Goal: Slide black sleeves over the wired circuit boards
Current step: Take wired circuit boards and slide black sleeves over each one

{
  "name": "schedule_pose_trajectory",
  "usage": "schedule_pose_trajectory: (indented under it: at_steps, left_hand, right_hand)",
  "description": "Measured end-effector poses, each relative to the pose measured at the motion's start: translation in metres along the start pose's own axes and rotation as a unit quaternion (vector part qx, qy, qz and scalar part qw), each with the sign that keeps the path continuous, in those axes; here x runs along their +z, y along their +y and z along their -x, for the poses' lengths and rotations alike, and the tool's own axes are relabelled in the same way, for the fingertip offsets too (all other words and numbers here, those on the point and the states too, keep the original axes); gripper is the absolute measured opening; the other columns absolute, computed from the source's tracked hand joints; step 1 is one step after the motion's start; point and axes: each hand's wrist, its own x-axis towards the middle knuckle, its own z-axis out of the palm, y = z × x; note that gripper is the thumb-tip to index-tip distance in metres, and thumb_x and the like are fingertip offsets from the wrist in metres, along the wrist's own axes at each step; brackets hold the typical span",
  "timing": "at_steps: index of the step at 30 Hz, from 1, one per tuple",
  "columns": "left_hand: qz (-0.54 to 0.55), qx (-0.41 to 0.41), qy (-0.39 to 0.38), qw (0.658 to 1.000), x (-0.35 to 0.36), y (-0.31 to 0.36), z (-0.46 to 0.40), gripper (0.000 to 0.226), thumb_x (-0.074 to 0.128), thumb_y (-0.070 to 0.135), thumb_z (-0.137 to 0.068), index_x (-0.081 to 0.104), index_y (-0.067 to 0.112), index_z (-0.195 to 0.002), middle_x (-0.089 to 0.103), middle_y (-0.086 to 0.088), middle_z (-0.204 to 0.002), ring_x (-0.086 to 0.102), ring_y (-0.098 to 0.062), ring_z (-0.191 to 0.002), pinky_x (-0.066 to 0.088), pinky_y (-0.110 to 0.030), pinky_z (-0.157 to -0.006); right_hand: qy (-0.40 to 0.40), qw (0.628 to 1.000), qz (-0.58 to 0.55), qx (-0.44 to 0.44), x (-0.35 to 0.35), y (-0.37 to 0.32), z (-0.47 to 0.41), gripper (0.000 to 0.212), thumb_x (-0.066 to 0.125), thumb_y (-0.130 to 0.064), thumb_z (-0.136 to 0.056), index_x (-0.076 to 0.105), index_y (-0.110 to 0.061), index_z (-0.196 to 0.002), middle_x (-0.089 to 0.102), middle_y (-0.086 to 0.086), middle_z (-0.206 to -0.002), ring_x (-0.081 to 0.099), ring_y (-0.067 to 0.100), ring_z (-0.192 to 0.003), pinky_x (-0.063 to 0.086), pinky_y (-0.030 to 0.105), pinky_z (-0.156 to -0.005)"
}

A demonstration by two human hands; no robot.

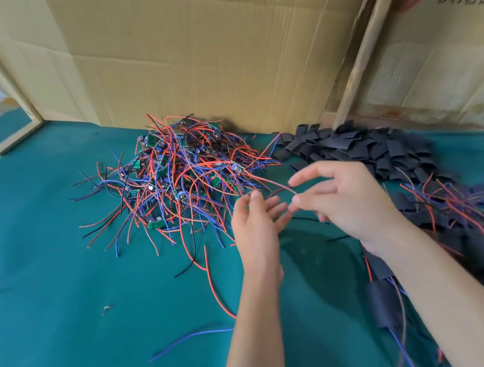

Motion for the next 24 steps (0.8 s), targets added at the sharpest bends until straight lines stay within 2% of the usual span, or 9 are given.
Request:
schedule_pose_trajectory:
  at_steps: [2,6,9,11,14,18,20,22,24]
  left_hand:
    - [0.014,-0.013,-0.006,1.000,0.000,0.001,0.001,0.020,0.045,0.024,-0.107,0.056,0.009,-0.102,0.071,-0.025,-0.103,0.074,-0.034,-0.090,0.062,-0.033,-0.067]
    - [0.012,-0.040,-0.060,0.997,0.000,0.003,0.002,0.030,0.042,0.038,-0.107,0.052,0.011,-0.100,0.075,-0.024,-0.092,0.076,-0.033,-0.077,0.061,-0.032,-0.061]
    - [-0.029,-0.040,-0.083,0.995,-0.001,0.002,0.002,0.017,0.043,0.028,-0.108,0.052,0.014,-0.108,0.072,-0.026,-0.104,0.076,-0.033,-0.075,0.061,-0.032,-0.061]
    - [-0.052,-0.050,-0.104,0.992,0.000,0.000,0.004,0.017,0.043,0.018,-0.108,0.054,0.010,-0.117,0.072,-0.023,-0.102,0.075,-0.029,-0.069,0.061,-0.031,-0.060]
    - [-0.085,-0.060,-0.154,0.983,0.001,-0.002,0.007,0.014,0.046,0.007,-0.105,0.058,0.004,-0.111,0.074,-0.017,-0.084,0.073,-0.024,-0.064,0.059,-0.027,-0.059]
    - [-0.120,-0.052,-0.171,0.977,0.002,-0.005,0.010,0.012,0.049,0.001,-0.103,0.061,0.000,-0.104,0.075,-0.015,-0.080,0.072,-0.021,-0.066,0.061,-0.027,-0.063]
    - [-0.137,-0.039,-0.167,0.976,0.002,-0.005,0.009,0.014,0.049,0.000,-0.102,0.063,-0.001,-0.105,0.074,-0.009,-0.073,0.071,-0.017,-0.063,0.060,-0.024,-0.061]
    - [-0.157,-0.033,-0.158,0.974,0.003,-0.006,0.009,0.016,0.048,0.000,-0.102,0.064,0.000,-0.104,0.071,-0.004,-0.066,0.071,-0.015,-0.060,0.060,-0.022,-0.059]
    - [-0.177,-0.026,-0.155,0.972,0.004,-0.007,0.010,0.018,0.048,0.000,-0.102,0.065,0.003,-0.101,0.068,-0.002,-0.063,0.071,-0.016,-0.060,0.060,-0.023,-0.060]
  right_hand:
    - [-0.007,1.000,-0.016,0.022,-0.003,0.004,0.018,0.023,0.075,-0.010,-0.084,0.073,-0.025,-0.102,0.079,-0.002,-0.079,0.048,0.009,-0.047,0.045,0.017,-0.052]
    - [-0.024,0.998,-0.028,0.051,-0.009,0.014,0.056,0.017,0.073,-0.006,-0.086,0.077,-0.020,-0.095,0.079,-0.001,-0.079,0.048,0.008,-0.048,0.045,0.014,-0.051]
    - [-0.059,0.991,-0.073,0.092,-0.016,0.022,0.082,0.012,0.077,-0.004,-0.083,0.079,-0.012,-0.091,0.079,0.008,-0.079,0.048,0.011,-0.048,0.042,0.014,-0.049]
    - [-0.090,0.985,-0.096,0.113,-0.023,0.020,0.093,0.018,0.080,-0.013,-0.073,0.080,-0.017,-0.091,0.078,0.012,-0.080,0.050,0.012,-0.048,0.041,0.014,-0.047]
    - [-0.154,0.980,-0.032,0.119,-0.033,0.017,0.099,0.023,0.070,-0.028,-0.069,0.078,-0.031,-0.091,0.079,0.006,-0.082,0.057,0.013,-0.053,0.042,0.013,-0.049]
    - [-0.195,0.967,0.133,0.097,-0.049,0.013,0.079,0.007,0.068,-0.033,-0.091,0.073,-0.030,-0.089,0.079,-0.005,-0.080,0.071,0.014,-0.062,0.044,0.013,-0.053]
    - [-0.129,0.972,0.183,0.074,-0.059,0.015,0.053,0.015,0.068,-0.032,-0.093,0.075,-0.026,-0.081,0.077,-0.009,-0.076,0.071,0.010,-0.062,0.044,0.014,-0.053]
    - [-0.001,0.966,0.257,0.035,-0.068,0.020,0.017,0.015,0.070,-0.030,-0.087,0.074,-0.029,-0.073,0.074,-0.017,-0.070,0.069,0.000,-0.066,0.044,0.017,-0.059]
    - [0.083,0.948,0.304,0.035,-0.073,0.028,-0.022,0.009,0.070,-0.025,-0.086,0.072,-0.031,-0.080,0.073,-0.015,-0.076,0.069,0.005,-0.086,0.049,0.022,-0.073]
